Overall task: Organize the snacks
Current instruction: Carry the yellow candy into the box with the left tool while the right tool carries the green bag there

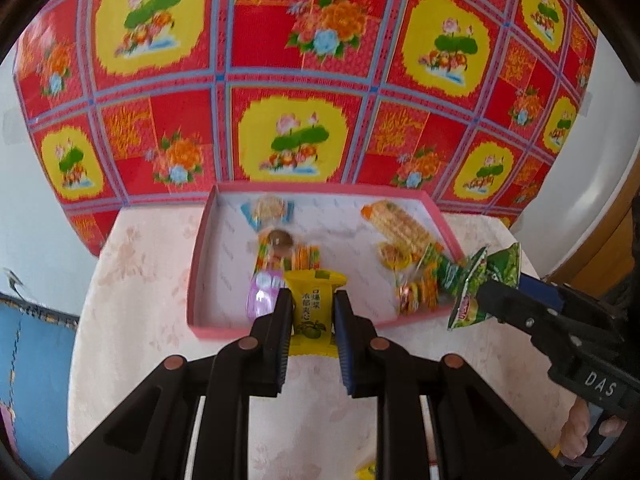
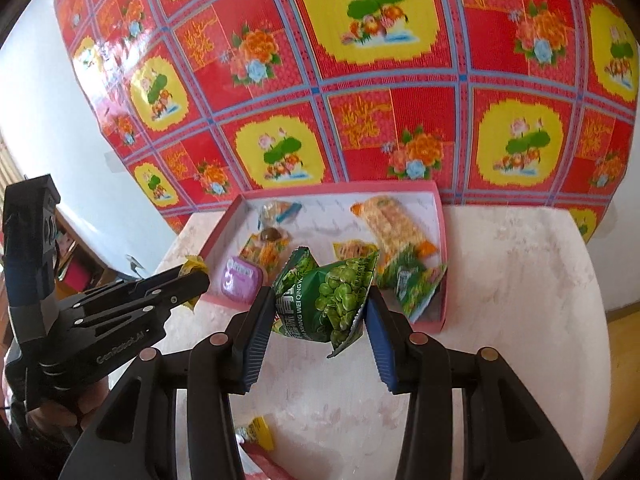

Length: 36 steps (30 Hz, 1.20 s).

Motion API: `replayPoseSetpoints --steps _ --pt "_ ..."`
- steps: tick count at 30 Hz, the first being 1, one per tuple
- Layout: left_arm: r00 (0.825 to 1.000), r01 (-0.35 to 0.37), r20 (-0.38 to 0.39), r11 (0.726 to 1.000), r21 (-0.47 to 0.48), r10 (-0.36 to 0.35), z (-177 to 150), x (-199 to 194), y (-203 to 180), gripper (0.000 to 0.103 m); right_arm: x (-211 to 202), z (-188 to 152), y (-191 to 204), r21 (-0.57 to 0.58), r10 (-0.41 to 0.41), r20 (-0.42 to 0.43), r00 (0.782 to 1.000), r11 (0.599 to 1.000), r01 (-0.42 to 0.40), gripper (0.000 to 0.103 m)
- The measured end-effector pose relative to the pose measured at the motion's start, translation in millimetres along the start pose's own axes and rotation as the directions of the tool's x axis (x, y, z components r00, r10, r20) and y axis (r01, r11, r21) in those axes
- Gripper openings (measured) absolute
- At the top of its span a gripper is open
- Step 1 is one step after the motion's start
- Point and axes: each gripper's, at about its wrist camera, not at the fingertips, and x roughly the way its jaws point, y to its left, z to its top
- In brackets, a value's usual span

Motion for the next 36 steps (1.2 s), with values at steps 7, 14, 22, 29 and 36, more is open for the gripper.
replayPoseSetpoints --steps 7,14,22,29,36 --pt "0.999 -0.008 0.046 0.999 0.033 0.006 24.6 -2.9 -7.3 0.021 -2.8 26.7 1.3 -0.006 -0.005 0.031 1.0 1.0 0.005 0.046" --pt "0.998 -0.002 0.066 1.0 0.031 0.0 45.6 5.8 -13.0 0.021 5.1 47.5 -1.9 0.007 -0.002 0.038 0.999 1.0 0.001 0.046" --pt "0.999 0.011 0.053 1.0 0.02 -0.012 64.1 29.1 -14.6 0.021 27.5 61.7 -6.2 0.016 0.003 0.034 0.999 1.0 -0.004 0.046" --pt "1.0 0.017 0.013 1.0 -0.008 -0.017 66.2 61.0 -10.7 0.021 55.4 61.4 -15.6 0.031 -0.001 0.015 1.0 1.0 0.0 0.046" --pt "0.999 0.013 -0.038 1.0 -0.012 -0.014 61.3 95.6 -8.9 0.021 88.7 56.3 -28.6 0.067 -0.006 -0.028 1.0 0.998 0.008 0.046"
